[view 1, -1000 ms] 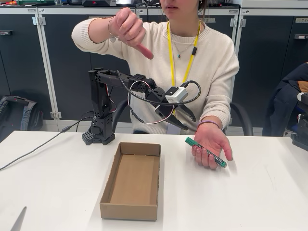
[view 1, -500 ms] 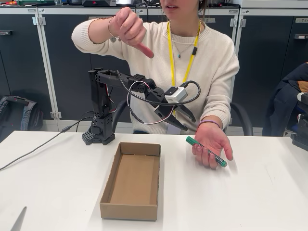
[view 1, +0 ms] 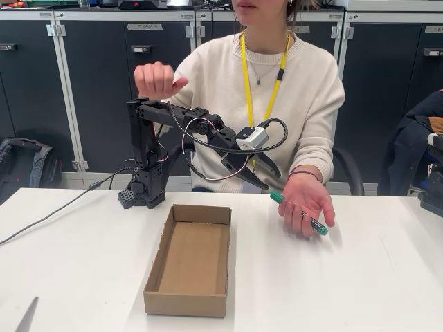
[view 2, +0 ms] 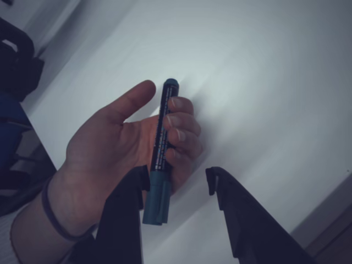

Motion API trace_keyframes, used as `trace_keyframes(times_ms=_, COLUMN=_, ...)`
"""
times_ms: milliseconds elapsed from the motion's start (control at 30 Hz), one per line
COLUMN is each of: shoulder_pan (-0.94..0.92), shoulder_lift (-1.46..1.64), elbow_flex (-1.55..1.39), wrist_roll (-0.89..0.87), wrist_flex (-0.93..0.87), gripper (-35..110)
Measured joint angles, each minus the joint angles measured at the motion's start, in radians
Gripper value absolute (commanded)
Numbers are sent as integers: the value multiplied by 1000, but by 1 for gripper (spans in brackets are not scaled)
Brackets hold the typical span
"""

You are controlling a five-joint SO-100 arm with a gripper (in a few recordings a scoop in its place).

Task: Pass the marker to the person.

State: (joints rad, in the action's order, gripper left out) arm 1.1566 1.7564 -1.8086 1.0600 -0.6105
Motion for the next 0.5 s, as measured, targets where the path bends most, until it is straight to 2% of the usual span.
trace_keyframes(times_ms=500, shoulder_pan=-21, shoulder_lift=0, elbow_flex=0, wrist_roll=-2, wrist_flex=0, gripper=23)
